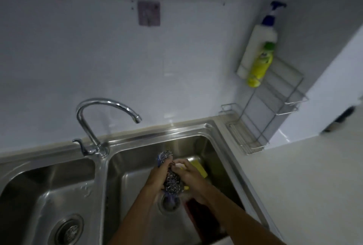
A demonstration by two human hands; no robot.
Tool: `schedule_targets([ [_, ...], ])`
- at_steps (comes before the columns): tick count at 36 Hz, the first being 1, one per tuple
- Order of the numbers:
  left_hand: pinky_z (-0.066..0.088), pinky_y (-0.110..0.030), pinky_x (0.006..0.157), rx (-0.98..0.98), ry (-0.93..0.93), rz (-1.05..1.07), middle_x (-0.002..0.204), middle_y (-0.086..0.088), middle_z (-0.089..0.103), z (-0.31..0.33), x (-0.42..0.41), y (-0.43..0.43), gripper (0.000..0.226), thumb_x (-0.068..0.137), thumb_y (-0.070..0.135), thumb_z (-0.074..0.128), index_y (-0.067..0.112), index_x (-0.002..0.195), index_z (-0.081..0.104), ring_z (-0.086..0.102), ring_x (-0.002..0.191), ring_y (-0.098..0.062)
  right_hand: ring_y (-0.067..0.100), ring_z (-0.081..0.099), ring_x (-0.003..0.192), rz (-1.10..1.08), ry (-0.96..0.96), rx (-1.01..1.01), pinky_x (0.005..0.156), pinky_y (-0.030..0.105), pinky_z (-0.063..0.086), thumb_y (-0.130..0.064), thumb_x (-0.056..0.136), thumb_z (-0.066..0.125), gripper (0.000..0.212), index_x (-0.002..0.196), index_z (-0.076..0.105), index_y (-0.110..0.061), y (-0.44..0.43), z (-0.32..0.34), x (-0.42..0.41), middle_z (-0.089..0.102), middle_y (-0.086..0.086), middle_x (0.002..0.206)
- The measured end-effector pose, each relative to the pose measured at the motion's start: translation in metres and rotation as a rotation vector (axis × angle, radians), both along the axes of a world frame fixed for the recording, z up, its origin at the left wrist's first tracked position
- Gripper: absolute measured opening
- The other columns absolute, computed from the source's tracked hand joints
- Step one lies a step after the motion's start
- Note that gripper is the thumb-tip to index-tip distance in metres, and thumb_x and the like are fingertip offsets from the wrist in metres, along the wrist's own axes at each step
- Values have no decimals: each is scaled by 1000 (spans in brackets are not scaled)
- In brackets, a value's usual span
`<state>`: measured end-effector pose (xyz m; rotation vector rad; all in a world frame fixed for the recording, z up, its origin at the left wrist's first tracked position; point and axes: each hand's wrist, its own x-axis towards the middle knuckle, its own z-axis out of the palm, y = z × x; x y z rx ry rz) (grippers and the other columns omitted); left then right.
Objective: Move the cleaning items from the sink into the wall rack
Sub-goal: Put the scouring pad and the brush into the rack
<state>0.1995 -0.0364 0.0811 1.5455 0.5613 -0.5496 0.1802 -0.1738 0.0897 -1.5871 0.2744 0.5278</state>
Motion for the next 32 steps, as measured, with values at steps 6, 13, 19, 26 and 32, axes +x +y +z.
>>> schedule_targets([
  [6,54,-54,102,-108,-163,-60,115,-20,74,97,42,-71,54,93,67,54,18,101,73,72,108,-36,33,69,105,3,-95,29,77,50,61,-36,99,59,21,120,60,-34,-69,118,26,69,9,117],
  [13,56,-47,100,-115,-314,-195,130,-19,68,201,65,-157,86,96,75,30,6,138,60,69,112,-32,29,69,104,-18,-237,-180,71,38,61,-30,102,45,30,116,63,-49,-161,236,34,69,7,117],
  [19,64,-31,64,-87,-469,-260,123,-16,69,262,65,-228,74,101,66,37,3,132,59,72,95,-28,21,77,82,-88,-310,-437,63,34,61,-11,98,49,38,117,61,-41,-233,293,38,77,7,101],
  [26,65,-48,74,-326,-455,-194,134,-17,65,279,77,-281,53,101,44,59,11,141,49,70,112,-34,23,70,66,-181,-389,-660,54,35,60,2,87,47,42,114,65,-26,-285,329,54,70,14,95],
  [32,58,-58,95,-195,-486,-224,140,-18,60,273,91,-302,51,105,35,53,12,149,43,63,122,-38,28,69,94,-83,-447,-1041,83,40,61,-5,85,58,35,111,76,-19,-294,320,88,71,5,114],
])
